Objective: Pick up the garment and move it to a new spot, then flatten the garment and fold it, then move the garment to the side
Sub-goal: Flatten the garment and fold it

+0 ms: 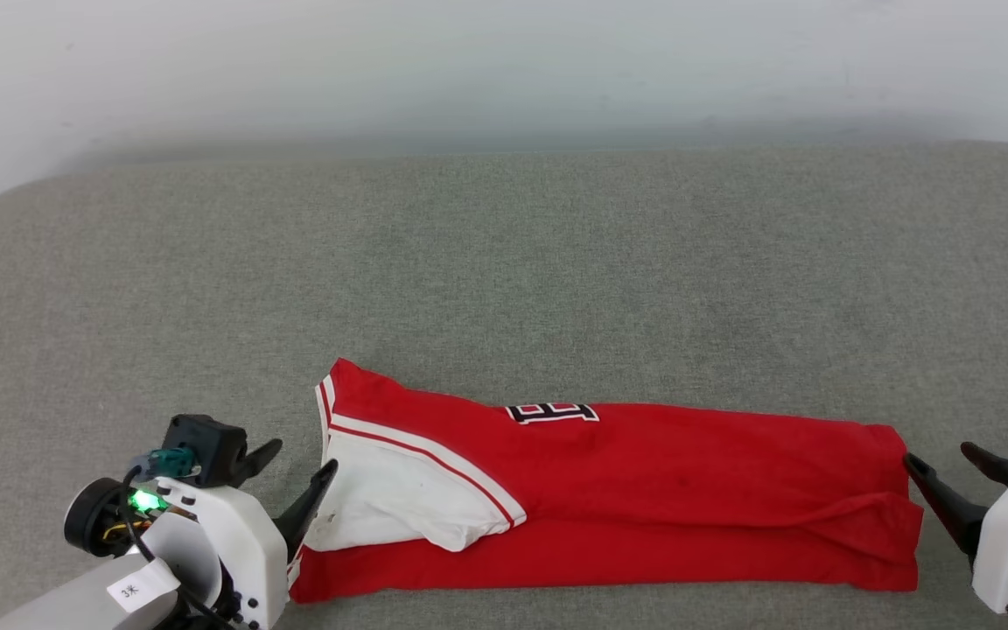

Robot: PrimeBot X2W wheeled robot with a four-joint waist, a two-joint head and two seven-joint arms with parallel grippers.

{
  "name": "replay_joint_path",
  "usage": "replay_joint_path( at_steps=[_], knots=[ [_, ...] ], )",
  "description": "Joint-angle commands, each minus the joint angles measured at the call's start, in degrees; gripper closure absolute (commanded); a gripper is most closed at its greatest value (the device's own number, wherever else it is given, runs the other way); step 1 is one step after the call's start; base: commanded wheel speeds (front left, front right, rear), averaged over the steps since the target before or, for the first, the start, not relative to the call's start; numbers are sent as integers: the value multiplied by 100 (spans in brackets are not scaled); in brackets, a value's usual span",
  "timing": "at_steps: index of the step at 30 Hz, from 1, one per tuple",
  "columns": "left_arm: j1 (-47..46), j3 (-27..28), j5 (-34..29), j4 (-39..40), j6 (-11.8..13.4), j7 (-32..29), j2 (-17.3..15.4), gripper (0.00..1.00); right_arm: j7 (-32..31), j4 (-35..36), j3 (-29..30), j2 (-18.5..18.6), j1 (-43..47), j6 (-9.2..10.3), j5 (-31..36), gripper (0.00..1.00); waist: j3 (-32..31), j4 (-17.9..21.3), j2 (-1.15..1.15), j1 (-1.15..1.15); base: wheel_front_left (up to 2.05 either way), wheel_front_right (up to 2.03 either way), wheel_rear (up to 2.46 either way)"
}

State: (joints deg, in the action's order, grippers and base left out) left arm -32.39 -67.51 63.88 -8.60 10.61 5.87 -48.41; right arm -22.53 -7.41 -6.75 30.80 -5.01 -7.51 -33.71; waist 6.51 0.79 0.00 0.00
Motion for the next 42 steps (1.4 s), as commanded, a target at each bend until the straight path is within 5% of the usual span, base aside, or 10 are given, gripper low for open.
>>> replay_joint_path(
  at_steps=[1, 12, 22, 27, 36, 42],
  knots=[
    [86, 89, -43, 35, 122, 175, 5, 0, -93, 126, 75, 47, 85, 5, -64, 0, -57, -10, 0, 0, 0, 0, 0],
    [426, 913, -520, 106, 1084, 931, 246, 0, -1553, 588, 816, 245, 212, 5, -540, 0, -6, -162, 0, 0, 0, 0, 0],
    [1295, 2773, -2114, 481, 1517, 937, 945, 0, -2482, 98, 909, -21, -152, 5, -603, 0, 241, -416, 0, 0, 0, 0, 0],
    [1737, 3437, -2625, 542, 1359, 937, 1302, 0, -2429, -181, 785, -152, -267, 5, -533, 0, 346, -501, 0, 0, 0, 0, 0],
    [2578, 4900, -3780, 440, 587, 937, 2300, 0, -2054, -900, 116, -413, -496, 3, -898, 0, 491, -647, 0, 0, 0, 0, 0],
    [2760, 5312, -4292, 390, 284, 938, 2678, 0, -1863, -1118, -129, -520, -532, -4, -1130, 0, 484, -672, 0, 0, 0, 0, 0]
  ],
)
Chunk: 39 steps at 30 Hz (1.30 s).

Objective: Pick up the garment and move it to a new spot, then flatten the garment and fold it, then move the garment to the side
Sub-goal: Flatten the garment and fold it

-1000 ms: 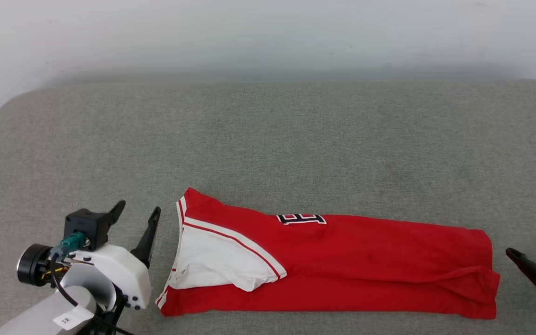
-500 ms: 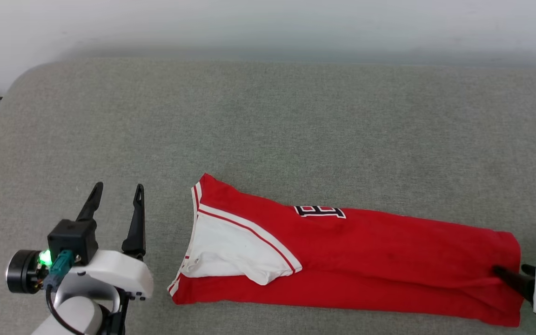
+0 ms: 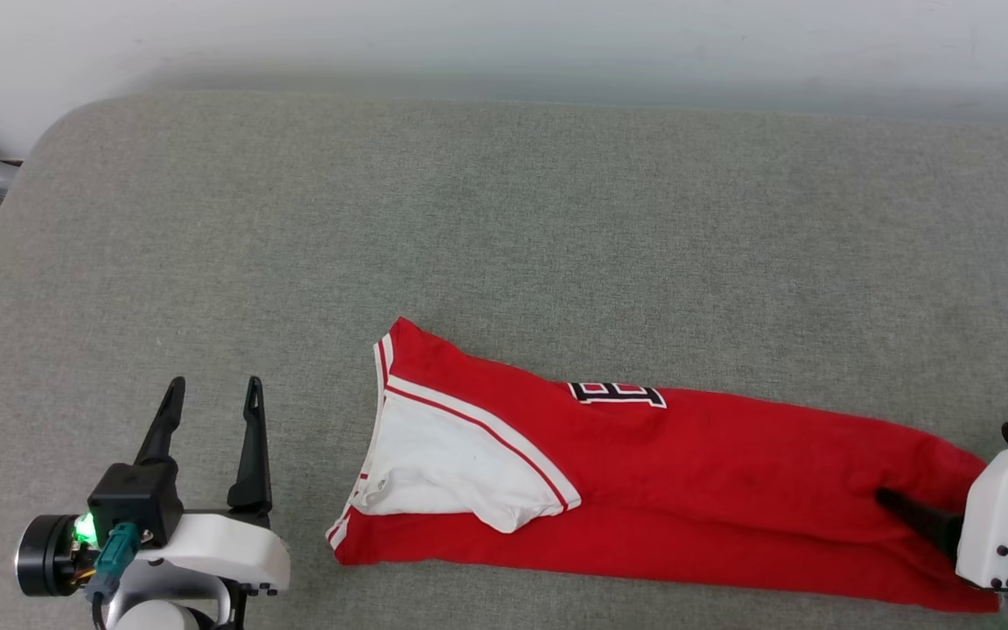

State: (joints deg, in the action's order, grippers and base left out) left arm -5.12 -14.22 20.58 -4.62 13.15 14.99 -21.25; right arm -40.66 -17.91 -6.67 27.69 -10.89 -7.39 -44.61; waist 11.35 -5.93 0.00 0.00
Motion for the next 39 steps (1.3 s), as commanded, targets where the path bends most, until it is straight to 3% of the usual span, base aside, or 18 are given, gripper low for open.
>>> replay_joint_path(
  at_steps=[1, 5, 6, 7, 11, 21, 27, 34, 39],
  knots=[
    [57, 56, -36, -15, -31, 26, 28, 0, -17, -97, -190, -203, 57, -16, -79, 0, 0, -1, 0, 0, 0, 0, 0],
    [146, 398, -310, 0, -258, 26, 305, 0, 128, -226, -347, -111, 49, -16, -165, 0, -4, -11, 0, 0, 0, 0, 0],
    [152, 476, -385, 14, -318, 26, 367, 0, 196, -251, -377, -65, 40, -16, -143, 62, -10, -17, 0, 0, 0, 0, 0],
    [153, 560, -468, 47, -370, 26, 421, 0, 264, -277, -407, -35, 31, -16, -134, 98, -17, -20, 0, 0, 0, 0, 0],
    [260, 820, -723, 80, -577, 26, 652, 0, 494, -385, -467, 89, 4, -7, -201, 100, -69, -24, 0, 0, 0, 0, 0],
    [427, 1250, -1160, 47, -989, 26, 1097, 0, 920, -752, -371, 823, -45, -3, -41, 100, -282, -27, 0, 0, 0, 0, 0],
    [504, 1405, -1357, -16, -1189, 26, 1276, 0, 1098, -970, -244, 1013, -56, -5, -88, 100, -424, -26, 0, 0, 0, 0, 0],
    [608, 1513, -1547, -41, -1354, 26, 1410, 0, 1058, -280, -375, 1168, 145, -7, -359, 100, -556, -9, 0, 0, 0, 0, 0],
    [660, 1589, -1620, -32, -1421, 26, 1482, 0, 946, 571, -368, 1043, 328, -7, -644, 100, -604, 5, 0, 0, 0, 0, 0]
  ],
)
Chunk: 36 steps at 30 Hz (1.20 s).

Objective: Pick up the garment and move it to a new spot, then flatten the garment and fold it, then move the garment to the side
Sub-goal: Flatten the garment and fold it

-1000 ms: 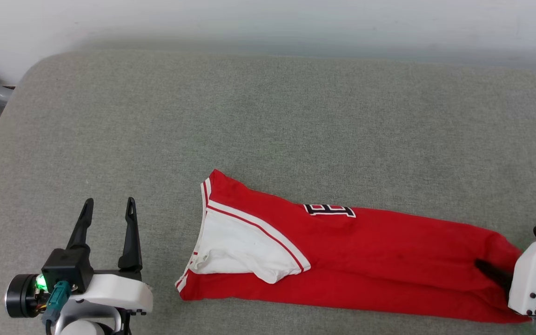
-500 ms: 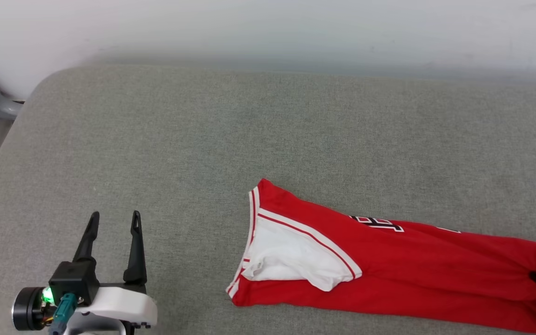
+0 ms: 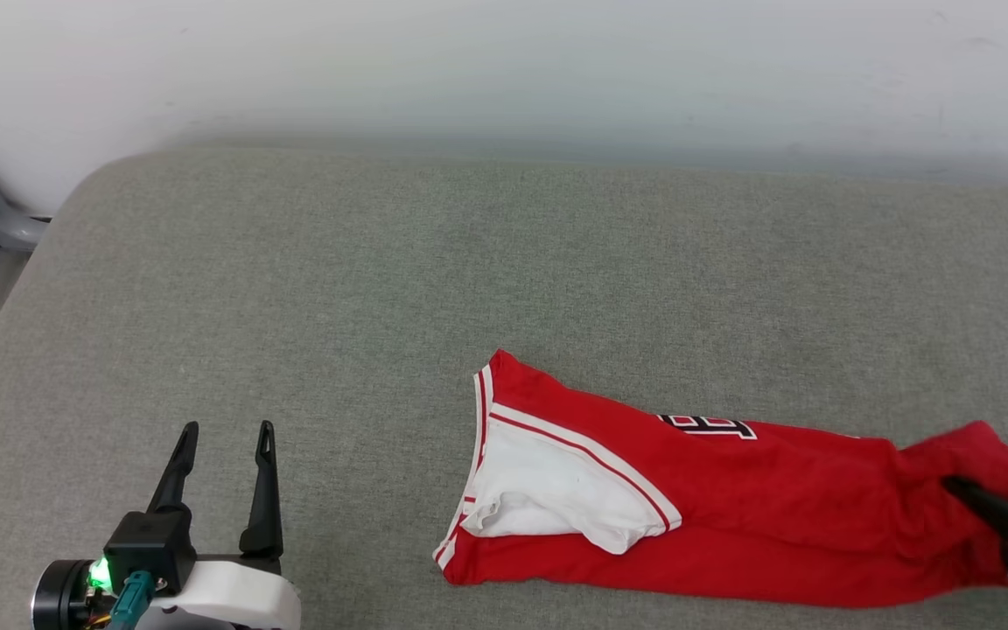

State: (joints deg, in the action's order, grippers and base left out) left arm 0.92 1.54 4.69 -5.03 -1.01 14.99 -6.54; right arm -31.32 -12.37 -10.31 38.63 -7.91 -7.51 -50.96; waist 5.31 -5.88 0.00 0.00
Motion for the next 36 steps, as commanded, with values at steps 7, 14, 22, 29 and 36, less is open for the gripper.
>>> replay_joint_path(
  at_steps=[7, 14, 22, 29, 36],
  knots=[
    [20, 90, -96, 15, -97, 26, 87, 0, -283, 1053, -245, -559, -66, 5, 119, 100, 34, -8, 0, 0, 0, 0, 0],
    [-145, 102, -144, -14, -189, 26, 149, 0, -466, 1262, -817, -1223, -659, 5, 497, 100, 160, -69, 0, 0, 0, 0, 0],
    [-287, 146, -198, -49, -267, 26, 220, 0, 15, 144, -1894, -2139, -1803, 4, 744, 100, 357, -202, 0, 0, 0, 0, 0],
    [-387, 171, -219, -64, -307, 26, 254, 0, 397, -882, -2557, -2594, -2481, 4, 952, 100, 506, -291, 0, 0, 0, 0, 0],
    [-494, 165, -246, -105, -345, 26, 284, 0, 629, -2180, -3107, -2750, -2690, 6, 1239, 100, 599, -357, 0, 0, 0, 0, 0]
  ],
)
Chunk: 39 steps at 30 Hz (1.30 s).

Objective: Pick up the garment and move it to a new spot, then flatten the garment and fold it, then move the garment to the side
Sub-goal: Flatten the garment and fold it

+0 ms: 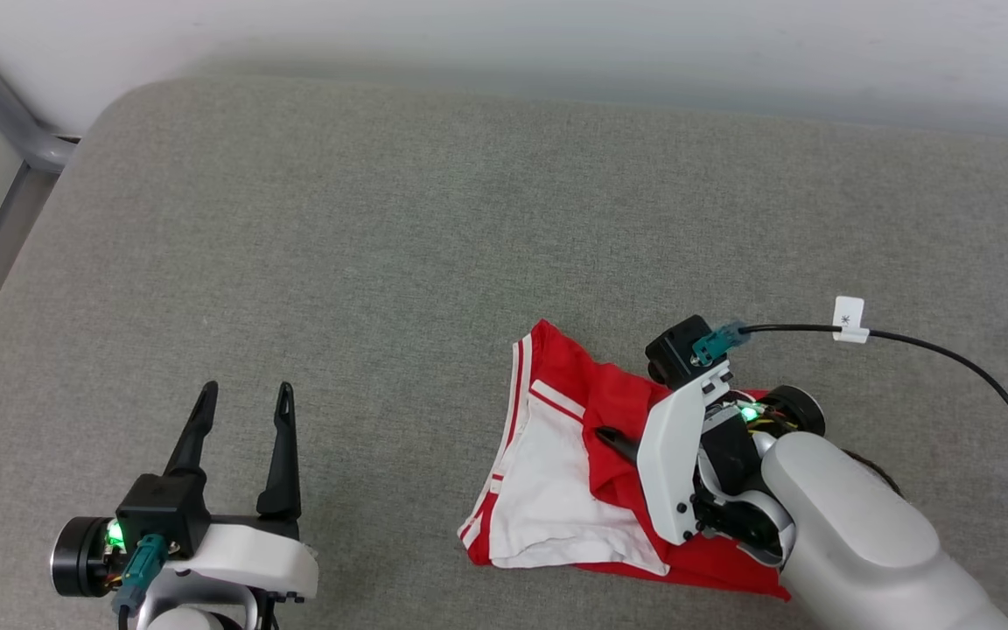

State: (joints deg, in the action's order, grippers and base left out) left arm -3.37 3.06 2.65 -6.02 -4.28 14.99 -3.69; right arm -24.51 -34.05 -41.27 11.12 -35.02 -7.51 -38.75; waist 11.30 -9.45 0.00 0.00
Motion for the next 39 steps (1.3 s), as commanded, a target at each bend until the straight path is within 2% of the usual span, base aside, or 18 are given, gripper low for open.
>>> replay_joint_path(
  at_steps=[1, 3, 4, 5, 6, 11, 15, 22, 30, 35, 39],
  knots=[
    [-58, 13, -43, -13, -8, 26, 1, 0, 4, -101, -69, -4, 41, 5, -2, 100, -6, 1, 0, 0, 0, 0, 0],
    [-24, 35, -45, -20, -6, 27, 9, 0, 207, -184, -121, -29, 42, 6, -58, 100, -38, 28, 0, 0, 0, 0, 0],
    [7, 45, -48, -22, -3, 26, 10, 0, 315, -181, -156, -28, 26, 6, -75, 93, -62, 48, 0, 0, 0, 0, 0],
    [38, 59, -47, -28, 0, 26, 9, 0, 441, -159, -177, -19, 8, 5, -111, 44, -93, 73, 0, 0, 0, 0, 0],
    [64, 70, -47, -37, -3, 26, 10, 0, 591, -121, -171, -2, -15, 5, -131, 0, -131, 99, 0, 0, 0, 0, 0],
    [165, 91, -108, -49, -15, 26, 13, 0, 1314, 161, -245, 242, -34, 5, 61, 0, -361, 226, 0, 0, 0, 0, 0],
    [265, 114, -127, -23, 4, 26, 17, 0, 1932, 544, -54, 502, 165, 5, 199, 0, -521, 365, 0, 0, 0, 0, 0],
    [429, 121, -142, 45, 32, 23, 27, 0, 2951, 1009, 968, 793, 648, 5, 945, 0, -710, 630, 0, 0, 0, 0, 0],
    [552, 123, -163, 95, 85, 20, 29, 0, 3811, 1571, 2575, 521, 1576, 5, 2361, 0, -905, 890, 0, 0, 0, 0, 0],
    [653, 121, -130, 144, 129, 20, 35, 0, 3949, 2130, 3503, 40, 2286, 5, 2941, 0, -1012, 994, 0, 0, 0, 0, 0],
    [718, 94, -116, 196, 122, 20, 38, 0, 3969, 2598, 3884, -294, 2826, 5, 3204, 0, -1058, 1036, 0, 0, 0, 0, 0]
  ],
)
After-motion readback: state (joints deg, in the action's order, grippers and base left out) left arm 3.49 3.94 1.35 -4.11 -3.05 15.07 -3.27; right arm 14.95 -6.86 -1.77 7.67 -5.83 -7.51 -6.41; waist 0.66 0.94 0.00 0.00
